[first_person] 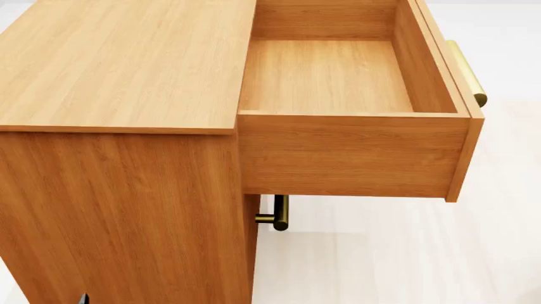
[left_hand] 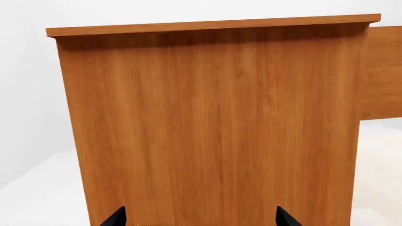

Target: Put the bowl on top of the cabinet.

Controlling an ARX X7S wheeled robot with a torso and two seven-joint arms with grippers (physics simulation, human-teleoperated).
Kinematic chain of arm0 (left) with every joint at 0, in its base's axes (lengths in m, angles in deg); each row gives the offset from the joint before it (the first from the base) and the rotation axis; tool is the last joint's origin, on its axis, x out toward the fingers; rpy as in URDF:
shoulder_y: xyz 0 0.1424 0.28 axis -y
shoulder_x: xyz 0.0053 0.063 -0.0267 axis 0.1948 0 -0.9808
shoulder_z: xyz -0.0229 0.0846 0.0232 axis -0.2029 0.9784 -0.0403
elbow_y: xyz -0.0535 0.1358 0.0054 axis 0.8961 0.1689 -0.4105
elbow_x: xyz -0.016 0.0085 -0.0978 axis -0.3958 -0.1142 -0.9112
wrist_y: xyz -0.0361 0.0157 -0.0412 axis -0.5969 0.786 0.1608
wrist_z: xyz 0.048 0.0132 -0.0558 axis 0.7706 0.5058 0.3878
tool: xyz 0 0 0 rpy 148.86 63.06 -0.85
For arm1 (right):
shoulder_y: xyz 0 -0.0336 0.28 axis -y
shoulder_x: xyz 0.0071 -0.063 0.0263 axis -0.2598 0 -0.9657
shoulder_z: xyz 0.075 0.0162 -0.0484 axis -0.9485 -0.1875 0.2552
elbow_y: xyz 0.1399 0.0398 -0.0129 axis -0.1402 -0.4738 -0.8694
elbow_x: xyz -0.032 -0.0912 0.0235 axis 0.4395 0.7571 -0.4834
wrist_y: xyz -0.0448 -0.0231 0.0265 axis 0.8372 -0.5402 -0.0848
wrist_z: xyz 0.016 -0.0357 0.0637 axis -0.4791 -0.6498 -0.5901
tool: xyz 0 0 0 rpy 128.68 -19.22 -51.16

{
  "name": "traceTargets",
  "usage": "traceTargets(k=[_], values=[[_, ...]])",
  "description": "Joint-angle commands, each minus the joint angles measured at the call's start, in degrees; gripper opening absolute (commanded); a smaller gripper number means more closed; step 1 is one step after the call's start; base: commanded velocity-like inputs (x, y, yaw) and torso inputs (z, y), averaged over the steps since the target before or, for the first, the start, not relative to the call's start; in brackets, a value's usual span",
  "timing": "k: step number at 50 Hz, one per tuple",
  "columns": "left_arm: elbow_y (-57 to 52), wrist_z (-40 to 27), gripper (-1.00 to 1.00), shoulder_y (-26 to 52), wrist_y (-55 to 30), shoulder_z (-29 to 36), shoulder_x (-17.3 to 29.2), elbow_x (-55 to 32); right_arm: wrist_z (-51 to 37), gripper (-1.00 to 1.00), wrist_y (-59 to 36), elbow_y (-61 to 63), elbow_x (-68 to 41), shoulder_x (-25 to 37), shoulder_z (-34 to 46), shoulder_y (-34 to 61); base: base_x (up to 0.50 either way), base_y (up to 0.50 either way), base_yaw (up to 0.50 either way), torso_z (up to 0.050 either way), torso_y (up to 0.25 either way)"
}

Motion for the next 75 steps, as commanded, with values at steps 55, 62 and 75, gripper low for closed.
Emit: traceTargets(k=[55,62,75], values=[[2.03,-1.14,1.00,1.91,-1.25,2.15,1.28,1.25,34.20,1.00,-4.40,-57.92,55.54,-21.01,69.11,71.38,0.00,0.00,0.00,0.000,0.000],[2.00,-1.22,1.00,1.74,-0.96,2.34,1.40,1.35,33.74,1.00,-0.80,-62.19,55.15,-21.43,68.04,69.87,0.00,0.00,0.00,0.000,0.000],[1.55,-1.52,1.00,1.50,-0.96,2.60,1.64,1.38,32.73,1.00,1.64,-65.08,54.78,-20.55,65.96,67.59,0.00,0.00,0.00,0.000,0.000]])
